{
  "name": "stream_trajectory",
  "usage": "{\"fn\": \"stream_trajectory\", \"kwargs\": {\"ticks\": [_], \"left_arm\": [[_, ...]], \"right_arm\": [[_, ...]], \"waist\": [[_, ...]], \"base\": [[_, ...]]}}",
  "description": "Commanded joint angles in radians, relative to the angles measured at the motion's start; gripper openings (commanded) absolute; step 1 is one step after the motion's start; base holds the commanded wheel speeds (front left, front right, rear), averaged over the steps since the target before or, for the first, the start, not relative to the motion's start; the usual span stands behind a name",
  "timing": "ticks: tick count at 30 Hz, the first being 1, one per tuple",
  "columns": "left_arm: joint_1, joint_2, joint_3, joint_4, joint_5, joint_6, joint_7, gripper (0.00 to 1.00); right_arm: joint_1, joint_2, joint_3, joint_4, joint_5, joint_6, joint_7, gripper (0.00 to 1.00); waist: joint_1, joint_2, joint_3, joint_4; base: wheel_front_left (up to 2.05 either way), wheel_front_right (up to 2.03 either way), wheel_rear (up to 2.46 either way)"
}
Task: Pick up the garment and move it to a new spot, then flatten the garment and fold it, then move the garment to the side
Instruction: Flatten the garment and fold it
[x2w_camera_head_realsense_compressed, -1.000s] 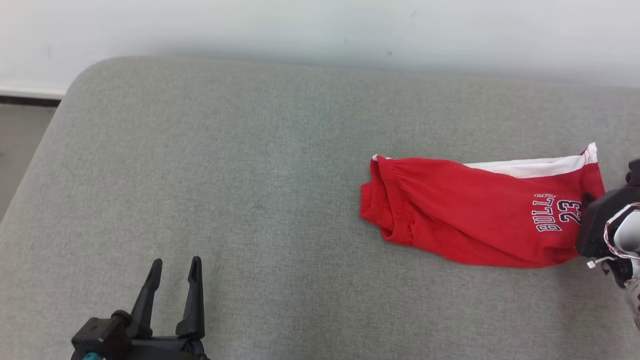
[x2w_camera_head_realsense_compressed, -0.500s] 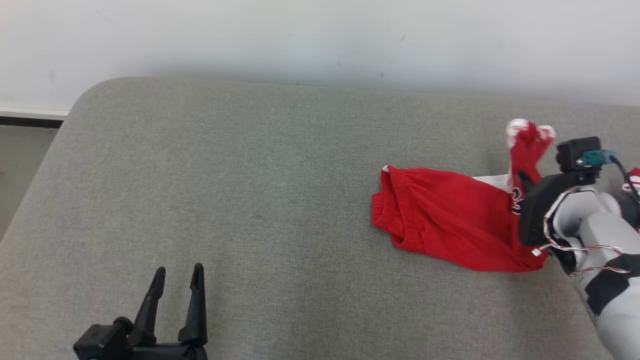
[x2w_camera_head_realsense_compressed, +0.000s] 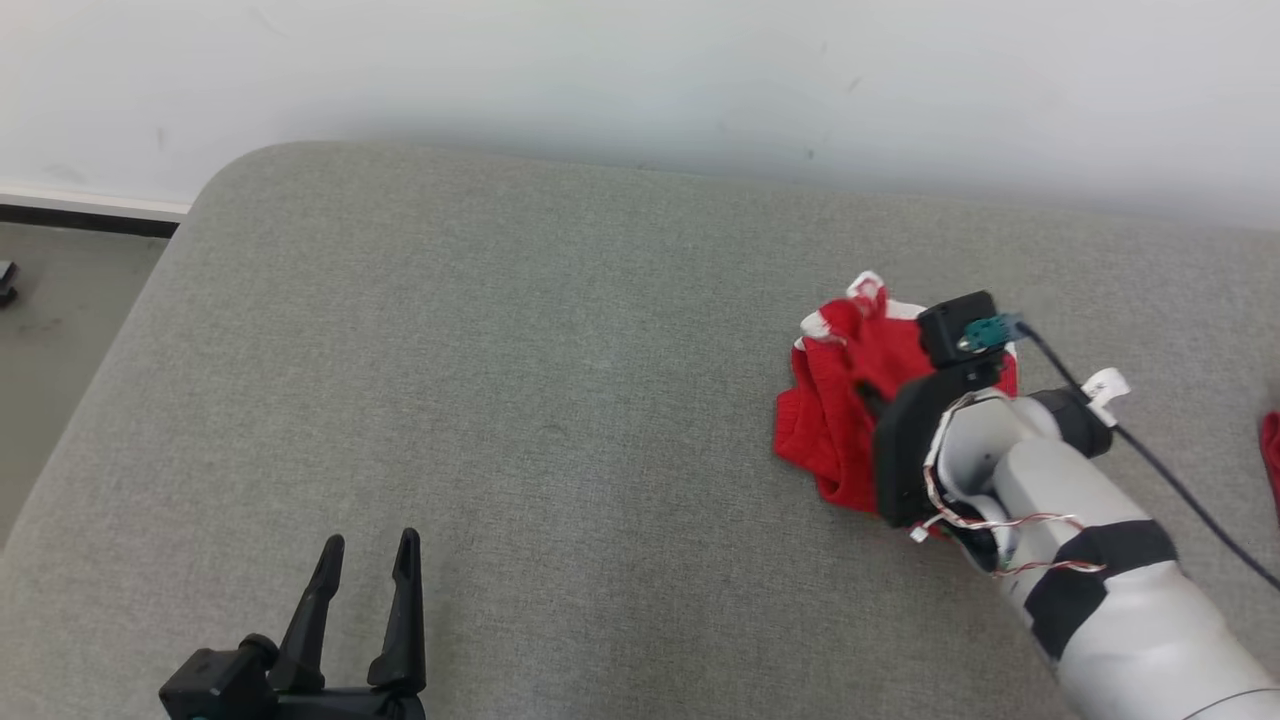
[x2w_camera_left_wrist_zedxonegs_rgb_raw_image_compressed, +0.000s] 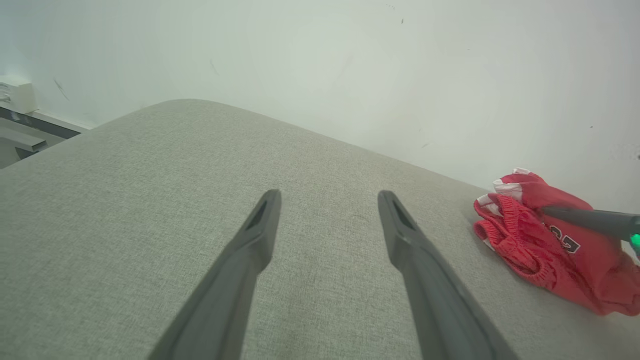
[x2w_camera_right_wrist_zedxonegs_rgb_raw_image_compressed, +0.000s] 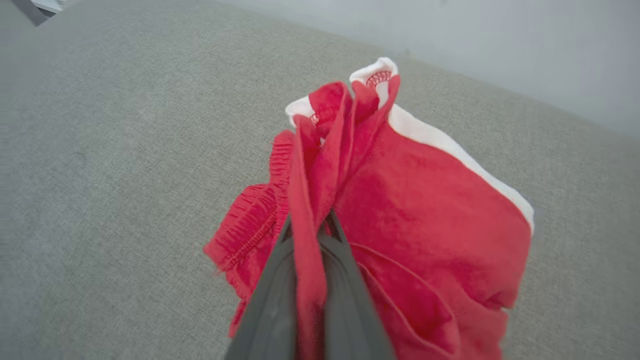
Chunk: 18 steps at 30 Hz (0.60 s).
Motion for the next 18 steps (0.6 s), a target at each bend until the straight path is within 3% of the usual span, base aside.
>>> {"fn": "stream_trajectory", "kwargs": {"ticks": [1, 3, 4, 5, 6, 7, 12, 18], "left_arm": [[0.004, 0.000, 0.000, 0.000, -0.003, 0.000, 0.000, 1.00], [0.003, 0.000, -0.002, 0.001, -0.002, 0.000, 0.000, 1.00], [0.003, 0.000, -0.002, 0.001, -0.002, 0.000, 0.000, 1.00], [0.004, 0.000, -0.002, 0.002, -0.001, 0.000, 0.000, 1.00], [0.006, 0.000, -0.003, 0.002, 0.000, 0.000, 0.000, 1.00], [0.009, 0.000, -0.002, 0.002, 0.001, 0.001, 0.000, 1.00], [0.023, 0.000, 0.005, 0.002, 0.012, 0.001, 0.000, 1.00], [0.030, 0.000, 0.004, 0.000, 0.017, -0.001, 0.000, 1.00]], "right_arm": [[0.012, 0.010, 0.005, 0.004, -0.010, -0.003, 0.001, 0.00], [0.016, 0.028, 0.010, 0.012, -0.011, -0.003, 0.007, 0.00], [0.020, 0.035, 0.011, 0.016, -0.011, -0.003, 0.009, 0.05], [0.024, 0.043, 0.011, 0.018, -0.008, -0.003, 0.010, 0.38], [0.026, 0.051, 0.006, 0.016, 0.002, -0.003, 0.002, 0.85], [0.028, 0.057, 0.000, 0.012, 0.012, -0.003, -0.005, 1.00], [0.034, 0.054, -0.050, -0.041, 0.101, -0.003, -0.042, 1.00], [0.063, -0.043, -0.124, -0.057, 0.093, -0.003, -0.102, 1.00]], "waist": [[0.0000, -0.0001, 0.000, 0.005], [0.0000, -0.0001, -0.002, 0.009], [0.0000, -0.0001, -0.003, 0.011], [0.0000, -0.0001, -0.004, 0.012], [0.0000, -0.0001, -0.006, 0.012], [0.0000, -0.0001, -0.008, 0.012], [0.0000, -0.0001, -0.023, 0.002], [0.0000, -0.0001, -0.035, -0.013]], "base": [[0.00, 0.00, 0.00], [0.00, 0.00, 0.00], [0.00, 0.00, 0.00], [0.00, 0.00, 0.00], [0.00, 0.00, 0.00], [0.00, 0.00, 0.00], [0.00, 0.00, 0.00], [0.00, 0.00, 0.00]]}}
